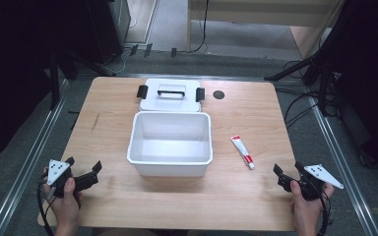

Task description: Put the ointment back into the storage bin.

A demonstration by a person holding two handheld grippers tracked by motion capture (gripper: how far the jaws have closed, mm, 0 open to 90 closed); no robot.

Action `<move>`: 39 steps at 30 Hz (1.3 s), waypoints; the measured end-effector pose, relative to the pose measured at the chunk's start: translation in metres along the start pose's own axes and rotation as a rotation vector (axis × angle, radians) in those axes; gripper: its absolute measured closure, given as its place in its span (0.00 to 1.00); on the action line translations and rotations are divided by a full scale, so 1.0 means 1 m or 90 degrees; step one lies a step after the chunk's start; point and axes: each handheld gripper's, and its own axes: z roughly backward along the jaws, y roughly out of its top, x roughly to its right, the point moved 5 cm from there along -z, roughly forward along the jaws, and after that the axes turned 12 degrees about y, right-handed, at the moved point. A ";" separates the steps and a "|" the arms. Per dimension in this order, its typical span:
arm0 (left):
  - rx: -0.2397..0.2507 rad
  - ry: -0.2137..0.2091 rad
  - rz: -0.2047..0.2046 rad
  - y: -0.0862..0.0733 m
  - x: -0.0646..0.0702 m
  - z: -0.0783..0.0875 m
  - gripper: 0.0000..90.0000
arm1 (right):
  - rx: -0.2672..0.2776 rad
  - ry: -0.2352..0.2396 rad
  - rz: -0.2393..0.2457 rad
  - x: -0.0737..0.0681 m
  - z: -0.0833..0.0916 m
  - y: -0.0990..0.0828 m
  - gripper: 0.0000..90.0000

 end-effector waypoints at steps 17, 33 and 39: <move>-0.002 -0.009 0.018 0.000 -0.002 -0.001 0.00 | -0.063 0.017 -0.001 -0.017 -0.004 0.010 0.23; -0.006 -0.017 0.022 0.000 -0.002 -0.001 0.00 | -0.305 0.039 0.022 -0.025 -0.017 0.021 0.24; -0.002 -0.023 0.027 0.001 -0.002 -0.002 0.00 | -0.421 0.046 0.041 -0.033 -0.026 0.026 0.24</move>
